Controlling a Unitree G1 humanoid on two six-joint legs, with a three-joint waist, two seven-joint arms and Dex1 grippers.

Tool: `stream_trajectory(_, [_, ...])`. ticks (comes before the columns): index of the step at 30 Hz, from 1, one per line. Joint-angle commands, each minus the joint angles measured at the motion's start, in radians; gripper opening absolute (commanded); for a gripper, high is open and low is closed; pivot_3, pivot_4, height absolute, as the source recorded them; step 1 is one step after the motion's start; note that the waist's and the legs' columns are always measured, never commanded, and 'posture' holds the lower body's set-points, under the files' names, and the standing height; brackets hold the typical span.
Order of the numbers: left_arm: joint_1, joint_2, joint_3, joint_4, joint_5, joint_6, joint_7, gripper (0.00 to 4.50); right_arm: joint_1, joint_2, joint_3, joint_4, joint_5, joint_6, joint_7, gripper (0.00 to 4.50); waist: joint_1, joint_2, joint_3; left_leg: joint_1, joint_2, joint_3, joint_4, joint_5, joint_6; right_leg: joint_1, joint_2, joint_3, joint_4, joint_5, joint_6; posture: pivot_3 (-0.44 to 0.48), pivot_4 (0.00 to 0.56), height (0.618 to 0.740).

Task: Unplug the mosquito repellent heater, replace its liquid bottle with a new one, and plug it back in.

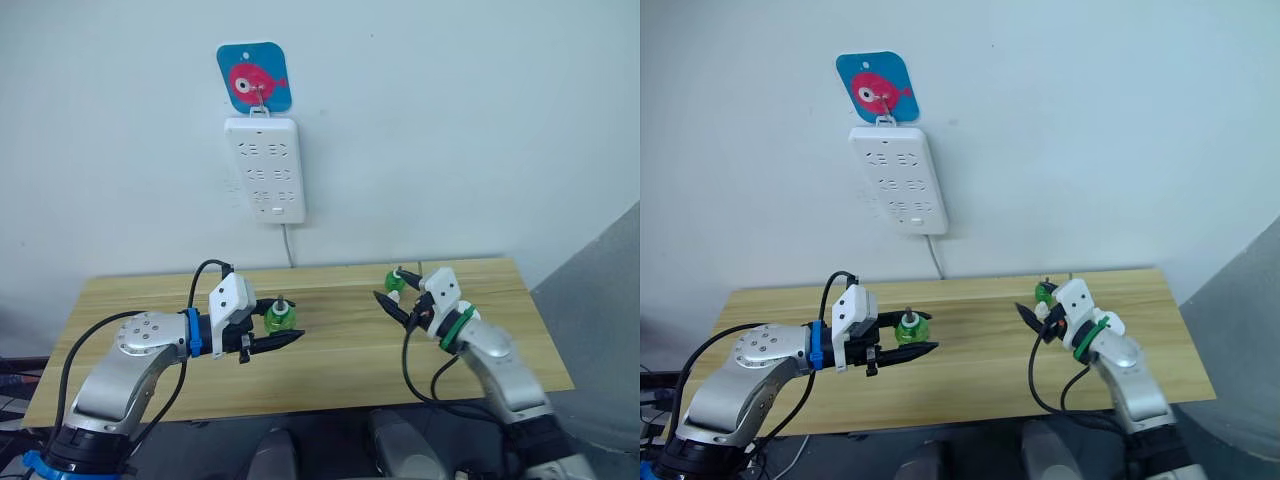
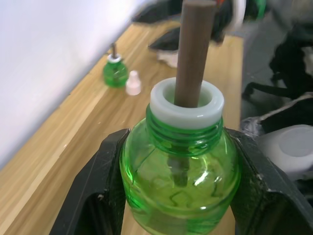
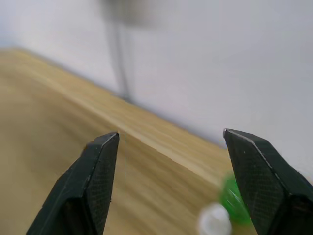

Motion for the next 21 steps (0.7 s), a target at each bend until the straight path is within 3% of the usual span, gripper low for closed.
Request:
stream_trajectory(1, [-0.05, 0.001, -0.029, 0.0, -0.008, -0.038, -0.056, 2.29, -0.125, -0.066, 0.027, -0.206, 0.173, 0.245, 0.105, 3.53, -0.006, 0.0, 0.0, 0.0, 0.0, 0.0, 0.0, 0.0, 0.0, 0.0, 0.0, 0.0, 0.0, 0.0, 0.0, -0.183, 0.148, 0.74])
stream_trajectory(9, [-0.173, -0.058, -0.075, 0.001, -0.035, 0.001, -0.065, 2.29, -0.322, -0.066, 0.098, -0.278, 0.369, 0.516, 0.184, 3.53, -0.013, -0.002, -0.001, -0.003, 0.0, -0.002, 0.0, 0.001, 0.001, -0.001, 0.0, -0.002, -0.004, 0.0, 0.0, -0.203, 0.129, 0.74])
stream_trajectory(21, [-0.191, -0.064, -0.089, 0.004, -0.038, -0.004, -0.083, 2.29, -0.378, 0.028, 0.166, -0.188, 0.283, 0.473, 0.156, 3.53, -0.033, -0.002, -0.002, -0.006, -0.001, -0.003, 0.0, 0.0, 0.001, -0.003, -0.002, -0.004, -0.005, 0.001, 0.0, -0.194, 0.113, 0.74])
